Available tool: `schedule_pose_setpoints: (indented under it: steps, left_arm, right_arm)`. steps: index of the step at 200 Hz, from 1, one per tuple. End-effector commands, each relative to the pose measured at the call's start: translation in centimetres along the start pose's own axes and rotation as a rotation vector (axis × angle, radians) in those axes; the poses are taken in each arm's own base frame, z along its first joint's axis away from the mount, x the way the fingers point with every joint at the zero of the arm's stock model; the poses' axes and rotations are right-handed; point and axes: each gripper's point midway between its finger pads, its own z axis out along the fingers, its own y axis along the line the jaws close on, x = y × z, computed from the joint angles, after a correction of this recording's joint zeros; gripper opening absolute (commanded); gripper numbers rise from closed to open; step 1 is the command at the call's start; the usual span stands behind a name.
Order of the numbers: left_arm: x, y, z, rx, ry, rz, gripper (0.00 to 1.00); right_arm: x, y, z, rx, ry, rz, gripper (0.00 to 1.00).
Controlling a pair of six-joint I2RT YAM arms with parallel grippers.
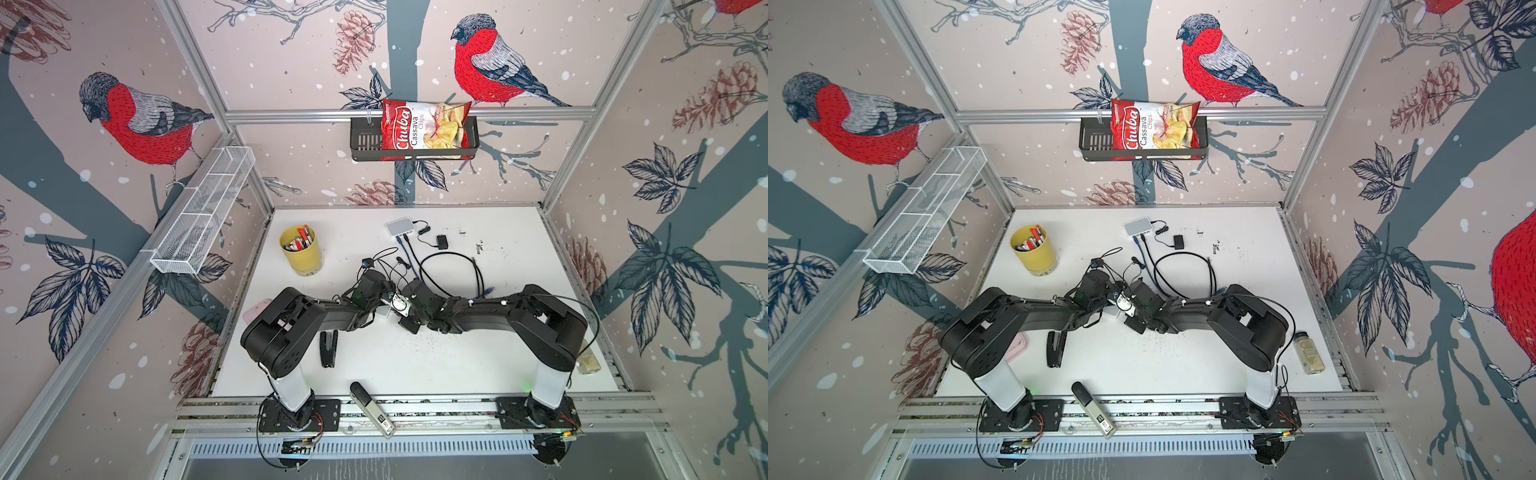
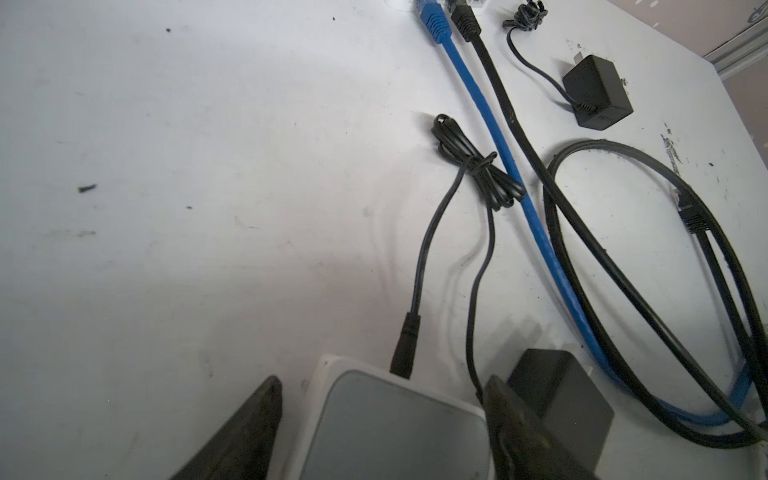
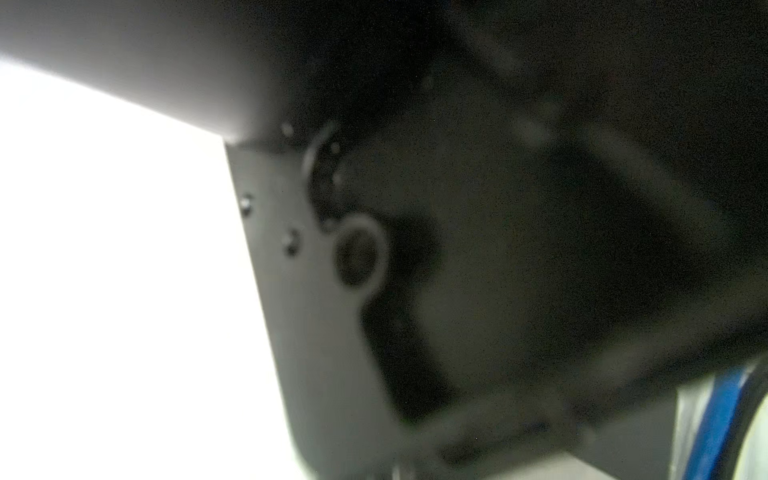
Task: Insert the plug into the switch port
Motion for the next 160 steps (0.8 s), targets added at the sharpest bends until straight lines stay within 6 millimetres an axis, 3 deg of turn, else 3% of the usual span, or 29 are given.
schedule_pose_setpoints:
  steps: [1,83,160]
  left_arm:
    - [8.2,-4.3,-1.5,0.235,0.393,-0.087,0.75]
    - [8.4,-4.3,-1.5,0.237,0.395,-0.086,0.75]
    - [5.1,-2.7,-0.8,0.169,0.346,-0.066,0.83]
  right_arm:
    - [-14.9,-0.9,-4.8,0.008,-0.607,-0.033,0.07]
    - [-14.9,-0.7,-3.9,0.01,-0.614,-0.026,0.06]
    - [-9.6,-2.6,-1.9,0.067,-0.503,-0.003,0.09]
